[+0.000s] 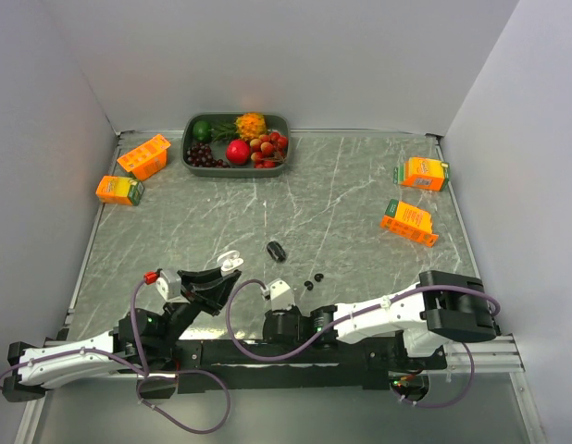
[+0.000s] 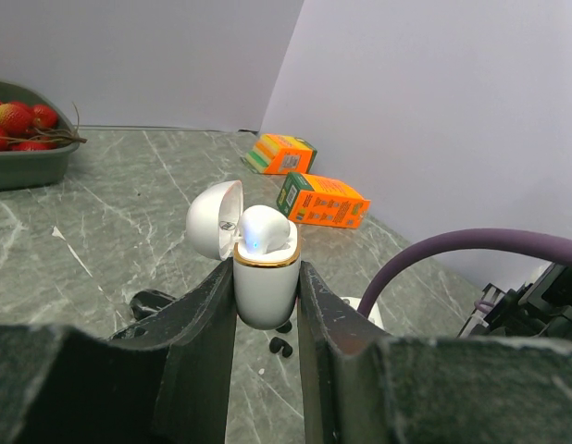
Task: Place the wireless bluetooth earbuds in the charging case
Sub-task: Pick up the earbud from the center of the board.
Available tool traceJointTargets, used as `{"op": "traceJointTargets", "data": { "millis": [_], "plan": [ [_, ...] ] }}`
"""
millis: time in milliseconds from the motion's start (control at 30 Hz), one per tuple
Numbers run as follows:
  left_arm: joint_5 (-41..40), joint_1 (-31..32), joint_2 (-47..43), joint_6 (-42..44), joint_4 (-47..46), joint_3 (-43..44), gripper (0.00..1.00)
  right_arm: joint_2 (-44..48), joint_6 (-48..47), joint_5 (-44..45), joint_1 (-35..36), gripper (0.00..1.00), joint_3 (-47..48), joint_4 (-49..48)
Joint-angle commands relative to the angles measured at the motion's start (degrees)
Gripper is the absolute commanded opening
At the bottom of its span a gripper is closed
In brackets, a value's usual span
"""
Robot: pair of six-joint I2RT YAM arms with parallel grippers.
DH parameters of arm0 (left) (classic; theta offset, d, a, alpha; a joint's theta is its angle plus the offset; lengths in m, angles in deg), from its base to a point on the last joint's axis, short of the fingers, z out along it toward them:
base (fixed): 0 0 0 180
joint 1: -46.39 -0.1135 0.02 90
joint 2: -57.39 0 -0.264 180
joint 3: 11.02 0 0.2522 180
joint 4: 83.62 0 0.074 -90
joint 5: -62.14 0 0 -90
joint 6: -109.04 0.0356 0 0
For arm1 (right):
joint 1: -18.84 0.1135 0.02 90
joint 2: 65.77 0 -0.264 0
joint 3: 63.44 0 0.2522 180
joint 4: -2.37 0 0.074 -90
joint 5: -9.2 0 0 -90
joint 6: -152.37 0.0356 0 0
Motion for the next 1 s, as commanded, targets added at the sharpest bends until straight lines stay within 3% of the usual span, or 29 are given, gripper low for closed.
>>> {"op": "traceJointTargets", "data": {
  "millis": [0, 200, 267, 333, 433, 600, 733, 967],
  "plan": [
    [-0.3, -0.1, -4.6, -0.5, -0.8, 1.2, 0.01, 0.6, -0.1, 0.9, -0.3, 0.27, 0.3, -0.3],
    [-0.4, -0.1, -4.5, -0.3, -0.9, 1.4, 0.01, 7.4, -0.7, 3.4, -0.2, 0.13, 0.2, 4.8],
    [-0.5, 0.0, -4.6, 0.0, -1.0, 1.4, 0.01, 10.6, -1.3, 6.2, -0.5, 0.01, 1.1, 7.3],
    [-0.5, -0.1, -4.6, 0.2, -1.4, 1.4, 0.01, 15.6, -1.4, 7.3, -1.8, 0.0, 2.8, 12.0],
    [-0.6, 0.0, -4.4, 0.4, -1.6, 1.4, 0.01, 21.2, -1.3, 4.3, -9.4, 0.0, 4.1, 16.3],
    [-0.5, -0.1, -3.3, 0.6, -1.7, 1.8, 0.01, 22.3, 0.6, -16.4, -31.7, 0.0, 7.0, 20.0],
    [-0.2, 0.0, -1.4, 1.0, -2.9, 2.1, 0.01, 15.8, -2.9, -24.9, -40.2, 0.0, 15.2, 24.4],
    [0.7, 0.0, 1.7, 1.0, -4.6, 2.3, 0.01, 0.8, -9.5, -43.0, -48.9, 0.0, 24.8, 28.9]
  ]
}}
